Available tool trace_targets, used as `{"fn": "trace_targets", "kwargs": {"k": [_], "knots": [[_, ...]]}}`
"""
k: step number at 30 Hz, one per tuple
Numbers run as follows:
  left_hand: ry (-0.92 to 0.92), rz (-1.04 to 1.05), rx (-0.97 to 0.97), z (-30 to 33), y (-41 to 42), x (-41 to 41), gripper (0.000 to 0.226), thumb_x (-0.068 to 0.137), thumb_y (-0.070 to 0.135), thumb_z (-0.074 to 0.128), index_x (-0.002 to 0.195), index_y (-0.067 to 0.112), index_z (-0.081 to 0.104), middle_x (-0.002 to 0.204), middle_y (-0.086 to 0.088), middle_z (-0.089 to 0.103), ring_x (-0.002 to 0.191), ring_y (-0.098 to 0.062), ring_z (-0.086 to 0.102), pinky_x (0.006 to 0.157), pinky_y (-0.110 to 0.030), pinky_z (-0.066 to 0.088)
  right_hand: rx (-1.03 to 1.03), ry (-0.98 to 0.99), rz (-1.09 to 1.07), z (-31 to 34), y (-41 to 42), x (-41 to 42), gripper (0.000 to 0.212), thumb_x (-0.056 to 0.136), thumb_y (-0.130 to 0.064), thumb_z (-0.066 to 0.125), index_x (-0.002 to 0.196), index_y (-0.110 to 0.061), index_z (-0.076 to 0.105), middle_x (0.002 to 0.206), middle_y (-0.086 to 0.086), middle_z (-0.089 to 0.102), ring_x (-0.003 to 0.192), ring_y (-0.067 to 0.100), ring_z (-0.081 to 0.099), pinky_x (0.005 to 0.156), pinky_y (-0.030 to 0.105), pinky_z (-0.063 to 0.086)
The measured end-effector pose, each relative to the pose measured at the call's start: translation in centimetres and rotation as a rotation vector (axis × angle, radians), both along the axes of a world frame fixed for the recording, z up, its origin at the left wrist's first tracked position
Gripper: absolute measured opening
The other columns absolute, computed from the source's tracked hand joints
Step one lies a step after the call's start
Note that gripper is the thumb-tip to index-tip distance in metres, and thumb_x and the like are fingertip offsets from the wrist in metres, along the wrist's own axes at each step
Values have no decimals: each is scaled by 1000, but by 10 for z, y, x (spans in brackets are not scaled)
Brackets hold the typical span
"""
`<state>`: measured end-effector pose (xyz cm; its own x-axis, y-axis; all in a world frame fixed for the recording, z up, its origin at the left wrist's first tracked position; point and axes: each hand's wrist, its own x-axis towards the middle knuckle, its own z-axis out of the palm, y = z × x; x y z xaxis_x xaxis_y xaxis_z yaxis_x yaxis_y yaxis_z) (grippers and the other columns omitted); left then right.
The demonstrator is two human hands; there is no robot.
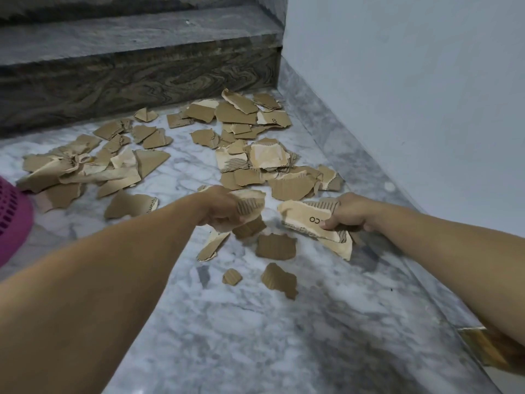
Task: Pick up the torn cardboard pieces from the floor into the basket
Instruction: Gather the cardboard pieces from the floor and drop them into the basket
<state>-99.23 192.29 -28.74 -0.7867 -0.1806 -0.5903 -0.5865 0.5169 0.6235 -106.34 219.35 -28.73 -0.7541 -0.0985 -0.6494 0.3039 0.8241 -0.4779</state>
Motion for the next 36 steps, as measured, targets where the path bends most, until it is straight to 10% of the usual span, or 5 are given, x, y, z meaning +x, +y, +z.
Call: {"fn": "trace_targets", "kwargs": {"k": [8, 13, 30, 36], "knots": [[-98, 38, -82, -11, -47, 47, 25, 67, 2, 80, 84, 6, 63, 83, -10, 60, 64, -20, 57, 48, -20, 48, 97, 106, 429, -21, -63, 47, 47, 69, -24, 87, 103, -6, 61, 98, 8, 65, 90, 23, 63, 69, 31, 51], [52, 23, -312, -33, -19, 72, 12, 68, 18, 69, 79, 18, 63, 97, -15, 68, 98, -32, 64, 81, -31, 53, 155, 234, 469, -35, -81, 72, 68, 54, -33, 90, 111, -11, 59, 112, 8, 63, 91, 23, 65, 79, 37, 59], [187, 37, -402, -62, -3, 81, 58, 73, 25, 79, 123, 13, 51, 121, -9, 47, 104, -30, 58, 90, -37, 50, 84, 1, 657, -9, -49, 81, 50, 69, -17, 87, 113, -15, 65, 96, 0, 66, 96, 21, 63, 71, 23, 51], [146, 16, -417, -59, -1, 77, 43, 76, 21, 72, 117, 16, 58, 109, -8, 66, 103, -26, 62, 79, -32, 52, 208, 206, 902, -33, -51, 114, 54, 62, -26, 82, 112, -22, 62, 106, -6, 53, 93, 18, 60, 74, 34, 57]]}}
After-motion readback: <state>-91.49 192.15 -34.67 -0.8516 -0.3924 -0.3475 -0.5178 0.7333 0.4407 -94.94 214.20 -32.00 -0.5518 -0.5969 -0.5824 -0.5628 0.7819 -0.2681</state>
